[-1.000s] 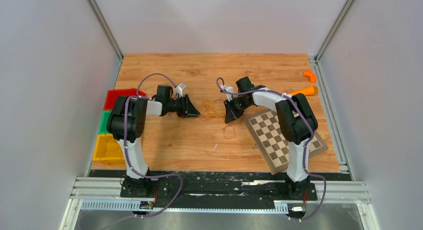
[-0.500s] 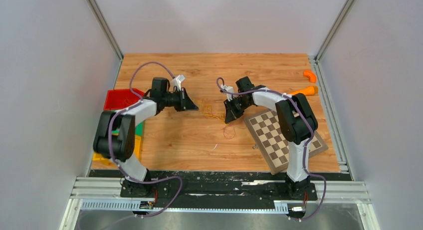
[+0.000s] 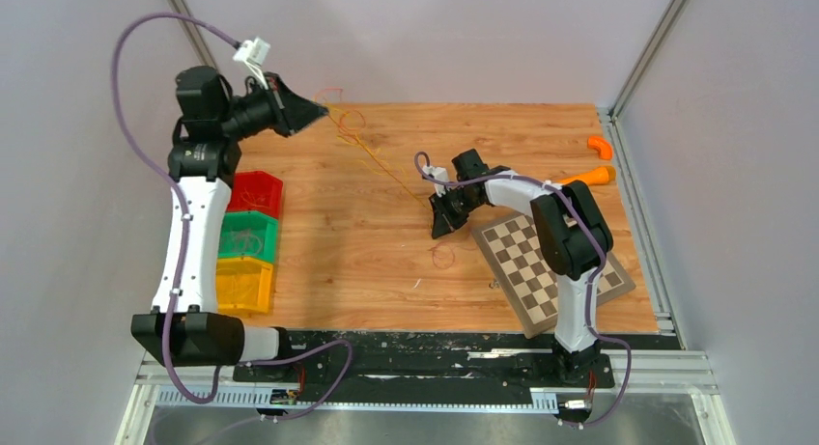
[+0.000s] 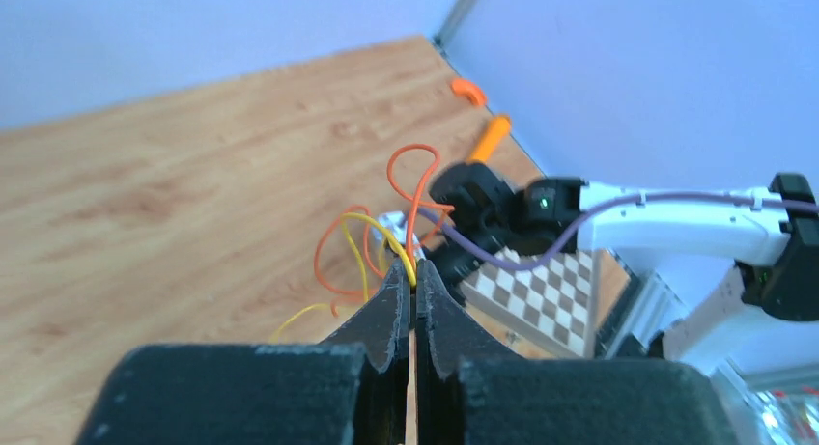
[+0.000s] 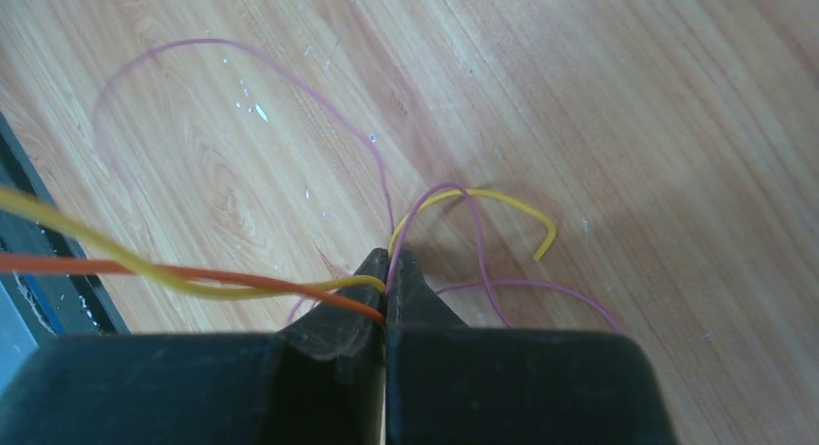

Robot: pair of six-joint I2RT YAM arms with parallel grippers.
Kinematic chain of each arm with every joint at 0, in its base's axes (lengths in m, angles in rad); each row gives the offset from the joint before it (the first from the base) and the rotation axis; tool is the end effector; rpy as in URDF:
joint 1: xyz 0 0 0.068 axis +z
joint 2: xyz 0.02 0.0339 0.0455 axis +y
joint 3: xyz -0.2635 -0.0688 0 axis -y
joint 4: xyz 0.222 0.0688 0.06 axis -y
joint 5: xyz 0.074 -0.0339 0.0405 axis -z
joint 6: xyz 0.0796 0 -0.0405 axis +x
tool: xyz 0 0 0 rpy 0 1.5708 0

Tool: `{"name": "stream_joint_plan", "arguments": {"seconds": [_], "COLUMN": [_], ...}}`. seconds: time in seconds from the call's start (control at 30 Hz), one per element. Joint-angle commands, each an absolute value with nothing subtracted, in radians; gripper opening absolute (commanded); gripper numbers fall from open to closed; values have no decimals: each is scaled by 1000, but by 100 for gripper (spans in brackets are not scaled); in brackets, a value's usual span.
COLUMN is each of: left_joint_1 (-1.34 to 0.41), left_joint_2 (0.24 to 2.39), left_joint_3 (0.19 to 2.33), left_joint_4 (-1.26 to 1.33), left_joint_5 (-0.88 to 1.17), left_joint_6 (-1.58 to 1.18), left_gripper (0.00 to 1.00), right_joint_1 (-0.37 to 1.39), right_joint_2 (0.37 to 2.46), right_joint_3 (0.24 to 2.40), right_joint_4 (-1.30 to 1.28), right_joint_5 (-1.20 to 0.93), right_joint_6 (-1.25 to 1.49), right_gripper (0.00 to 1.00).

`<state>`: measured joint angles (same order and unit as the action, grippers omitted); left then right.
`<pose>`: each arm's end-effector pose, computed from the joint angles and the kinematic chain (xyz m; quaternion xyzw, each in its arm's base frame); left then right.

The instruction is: Untangle the cables

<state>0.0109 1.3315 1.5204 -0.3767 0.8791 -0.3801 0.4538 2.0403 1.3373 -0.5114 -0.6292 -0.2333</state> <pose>0.2876 -0.0582 0.4468 0.1308 0.7365 -0.4281 0.5071 0.3351 0.2155 0.1211 -0.3669 0.8627 0.3212 0.1340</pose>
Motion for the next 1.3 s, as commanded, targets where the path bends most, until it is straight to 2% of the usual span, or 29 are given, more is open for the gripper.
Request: {"name": "stream_joint_plan", "arguments": {"seconds": [0.0, 0.2, 0.33, 0.43, 0.57, 0.67, 0.73, 1.07, 1.17, 1.27], "left_joint_1": [83, 148, 171, 164, 126, 88, 55, -116, -166, -197], "left_joint_2": [1347, 1410, 1467, 1467, 1427, 1369, 1351, 1330, 1336, 1354], "left_joint_3": [1709, 1914, 2037, 1993, 1880, 1779, 1731, 1518, 1479, 1458], "left_joint_4": [-482, -573, -668, -682, -688, -621, -604, -599, -591, -591], "left_joint_5": [886, 839, 893, 994, 1021, 1026, 1035, 1083, 1083, 1093], "left_joint_6": [-339, -287, -260, -264, -221, -256, -264, -235, -225, -219], "left_gripper": [0, 0, 0, 0, 0, 0, 0, 0, 0, 0], "right_joint_1": [437, 431, 421, 417, 417, 418, 419, 423, 440, 472], "right_joint_2": [2067, 2054, 2035, 1988, 1867, 1797, 1761, 1720, 1704, 1703], "right_joint_3": [1278, 1256, 1236, 1237, 1275, 1351, 1418, 1749, 1766, 1785], "right_joint_4": [-578, -577, -578, -595, -618, -647, -658, -619, -558, -536], "right_joint_5": [-462, -452, -462, -551, -703, -769, -808, -1064, -1063, -1016], "right_joint_6": [-292, -309, -316, -330, -332, -327, -311, -99, -32, -15], "right_gripper": [1, 0, 8, 23, 43, 65, 72, 80, 86, 87]}}
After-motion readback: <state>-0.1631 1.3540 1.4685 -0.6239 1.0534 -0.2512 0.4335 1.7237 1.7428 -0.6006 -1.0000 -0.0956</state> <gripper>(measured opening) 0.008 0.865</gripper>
